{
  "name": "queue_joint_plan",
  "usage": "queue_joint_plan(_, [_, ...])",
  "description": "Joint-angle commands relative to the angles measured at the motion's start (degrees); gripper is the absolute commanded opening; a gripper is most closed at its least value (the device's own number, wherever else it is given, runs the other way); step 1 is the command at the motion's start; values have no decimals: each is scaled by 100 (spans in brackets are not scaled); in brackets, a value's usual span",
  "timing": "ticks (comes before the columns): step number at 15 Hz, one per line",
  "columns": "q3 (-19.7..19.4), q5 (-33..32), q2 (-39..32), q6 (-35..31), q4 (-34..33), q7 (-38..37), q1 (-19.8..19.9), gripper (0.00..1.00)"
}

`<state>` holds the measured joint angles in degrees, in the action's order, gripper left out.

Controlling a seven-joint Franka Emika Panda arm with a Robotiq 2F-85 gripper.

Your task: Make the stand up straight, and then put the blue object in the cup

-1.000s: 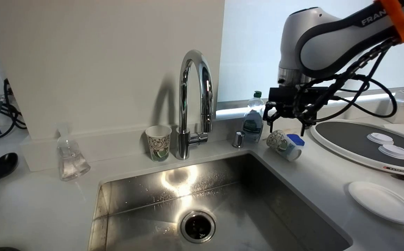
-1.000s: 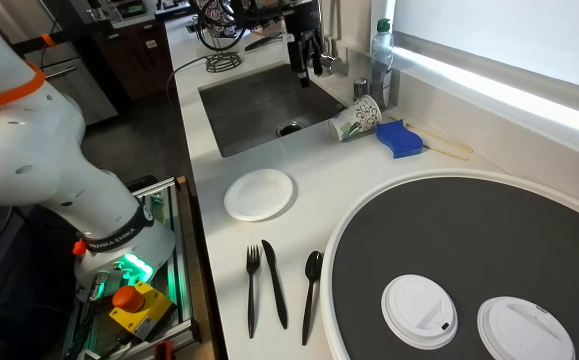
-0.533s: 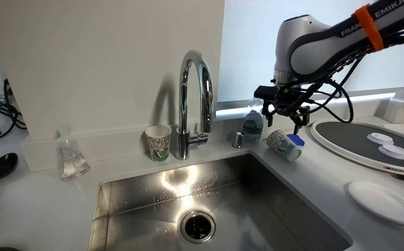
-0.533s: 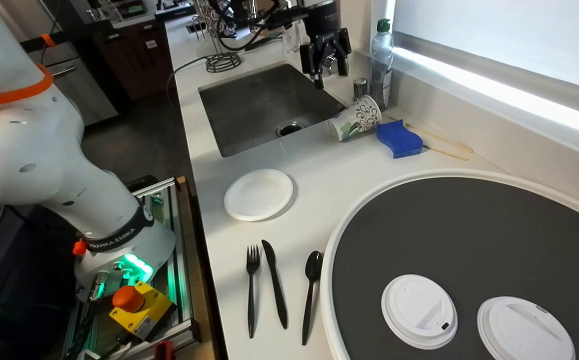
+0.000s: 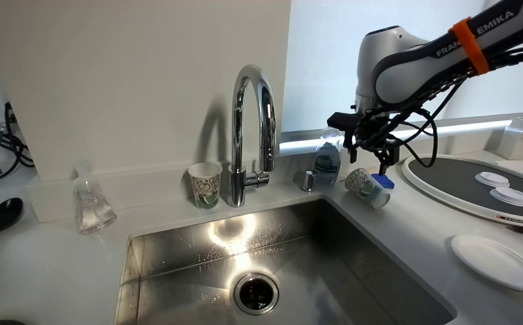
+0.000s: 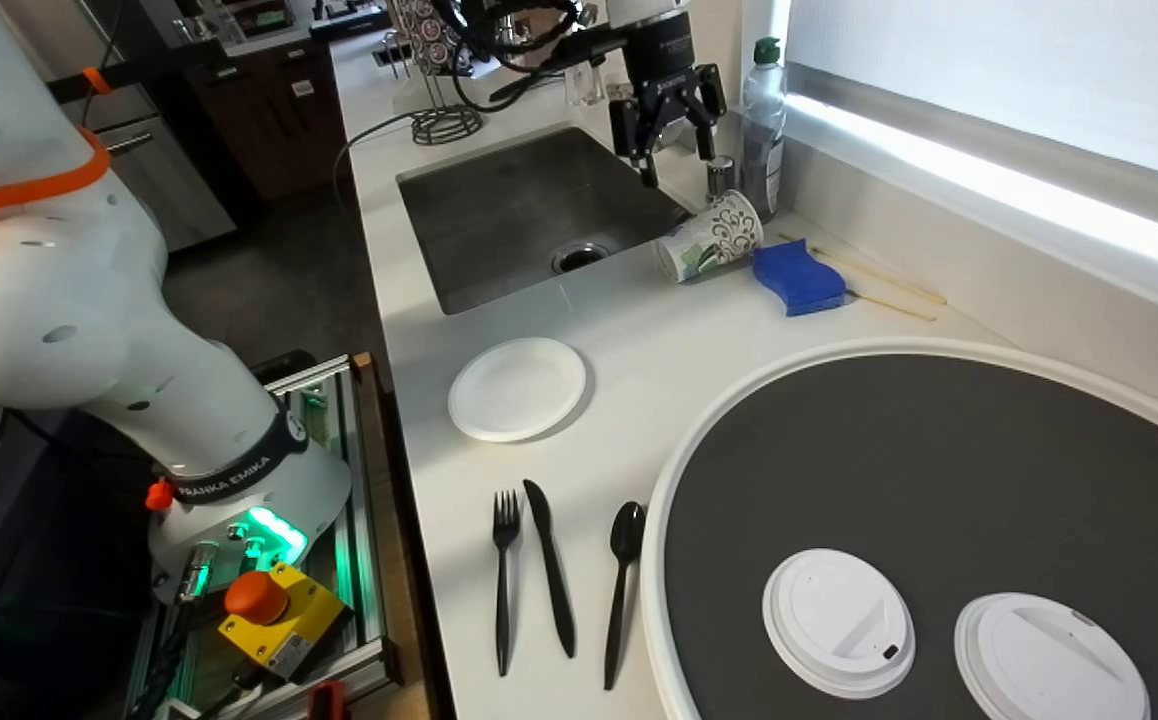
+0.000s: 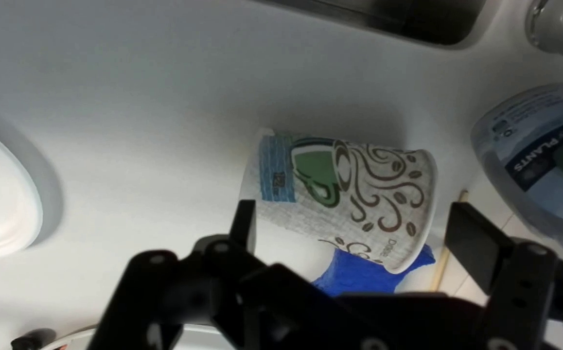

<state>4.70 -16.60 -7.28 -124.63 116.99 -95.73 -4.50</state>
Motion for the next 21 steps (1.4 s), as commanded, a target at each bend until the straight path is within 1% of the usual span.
queue_joint_plan(1, [-93, 18, 1, 10, -10, 7, -94, 100])
queue_joint_plan(3, [-154, -123, -116, -84, -12, -133, -78, 100])
queue_joint_plan(6, [-241, 46, -224, -561, 42, 96, -2, 100])
queue_joint_plan(8, [-295, 211, -290, -1013, 68, 403, 36, 100])
queue_joint_plan(10, [-352, 248, -348, -1345, 78, 593, 41, 100])
queue_joint_plan(12, [-421, 180, -397, -1524, 74, 739, 16, 100])
queue_joint_plan(21, [-510, 171, -553, -1179, -113, 1896, -11, 100])
